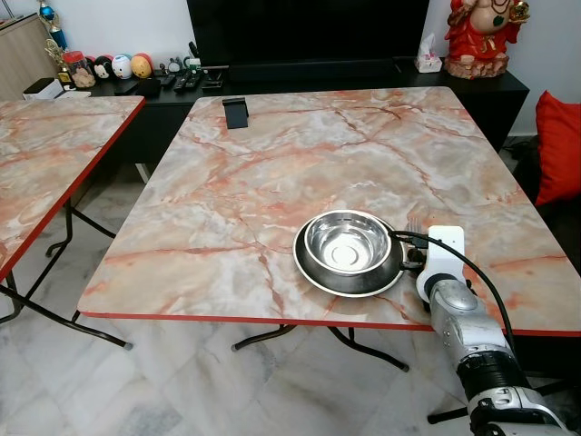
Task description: Setting the table
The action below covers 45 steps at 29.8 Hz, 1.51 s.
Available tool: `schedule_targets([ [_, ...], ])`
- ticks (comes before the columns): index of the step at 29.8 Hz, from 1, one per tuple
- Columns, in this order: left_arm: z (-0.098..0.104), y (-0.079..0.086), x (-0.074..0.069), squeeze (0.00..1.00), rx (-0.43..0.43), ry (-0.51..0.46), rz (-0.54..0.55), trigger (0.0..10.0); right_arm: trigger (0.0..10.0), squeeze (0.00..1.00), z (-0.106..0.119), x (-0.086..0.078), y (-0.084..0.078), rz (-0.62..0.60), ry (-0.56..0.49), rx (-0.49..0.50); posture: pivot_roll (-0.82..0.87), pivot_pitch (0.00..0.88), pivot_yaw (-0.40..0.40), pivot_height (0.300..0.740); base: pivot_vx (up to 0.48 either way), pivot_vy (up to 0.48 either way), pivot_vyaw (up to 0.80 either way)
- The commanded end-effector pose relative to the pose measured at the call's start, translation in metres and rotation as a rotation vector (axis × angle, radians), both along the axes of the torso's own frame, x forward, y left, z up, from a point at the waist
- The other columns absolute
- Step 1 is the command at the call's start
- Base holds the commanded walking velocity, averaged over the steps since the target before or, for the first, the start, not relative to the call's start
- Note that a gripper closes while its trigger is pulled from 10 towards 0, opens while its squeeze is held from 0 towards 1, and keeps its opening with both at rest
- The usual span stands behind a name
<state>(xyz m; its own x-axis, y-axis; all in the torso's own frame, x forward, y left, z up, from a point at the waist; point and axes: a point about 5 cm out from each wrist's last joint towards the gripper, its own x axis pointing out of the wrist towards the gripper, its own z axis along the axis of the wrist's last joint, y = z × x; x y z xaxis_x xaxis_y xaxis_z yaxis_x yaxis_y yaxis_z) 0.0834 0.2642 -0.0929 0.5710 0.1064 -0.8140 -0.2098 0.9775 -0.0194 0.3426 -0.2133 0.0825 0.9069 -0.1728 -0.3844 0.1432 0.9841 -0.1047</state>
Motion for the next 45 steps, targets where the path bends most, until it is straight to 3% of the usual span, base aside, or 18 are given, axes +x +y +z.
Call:
schedule_targets([
  [1,-0.001,-0.003,0.003,0.0,-0.007,-0.001,-0.003,10.0,10.0,0.0,0.009,0.006,0.002,0.003,-0.035,0.007,-0.08,0.0,0.081,0.74,0.0,0.0,0.0],
  [14,-0.009,-0.039,0.013,0.0,-0.027,0.012,-0.027,10.0,10.0,0.0,0.015,0.008,0.003,0.001,-0.058,0.012,-0.08,0.0,0.082,0.74,0.0,0.0,0.0],
  [21,-0.01,-0.044,0.015,0.0,-0.028,0.017,-0.03,10.0,10.0,0.0,0.017,0.009,0.004,0.002,-0.074,0.016,-0.08,0.0,0.082,0.74,0.0,0.0,0.0],
  [31,-0.007,-0.054,0.038,0.0,-0.028,0.0,-0.051,10.0,10.0,0.0,0.028,0.012,0.004,-0.013,-0.16,0.011,-0.08,0.0,0.083,0.74,0.0,0.0,0.0],
  [35,-0.008,-0.054,0.035,0.0,-0.027,0.002,-0.053,10.0,10.0,0.0,0.032,0.012,0.003,-0.026,-0.193,0.006,-0.08,0.0,0.083,0.74,0.0,0.0,0.0],
  [38,-0.008,-0.051,0.032,0.0,-0.025,0.006,-0.055,10.0,10.0,0.0,0.04,0.011,0.0,-0.047,-0.253,-0.022,-0.08,0.0,0.084,0.74,0.0,0.0,0.0],
  [42,-0.005,-0.047,0.041,0.0,-0.018,-0.012,-0.055,10.0,10.0,0.0,0.053,0.007,-0.002,-0.071,-0.387,-0.014,-0.09,0.0,0.084,0.74,0.0,0.0,0.0],
  [43,-0.002,-0.043,0.048,0.0,-0.01,-0.018,-0.055,10.0,10.0,0.0,0.062,0.002,0.002,-0.048,-0.478,-0.021,-0.09,0.0,0.086,0.74,0.0,0.0,0.0],
  [45,0.001,-0.037,0.054,0.0,-0.003,-0.024,-0.052,10.0,10.0,0.0,0.067,-0.002,0.006,-0.023,-0.529,-0.025,-0.08,0.0,0.085,0.74,0.0,0.0,0.0],
])
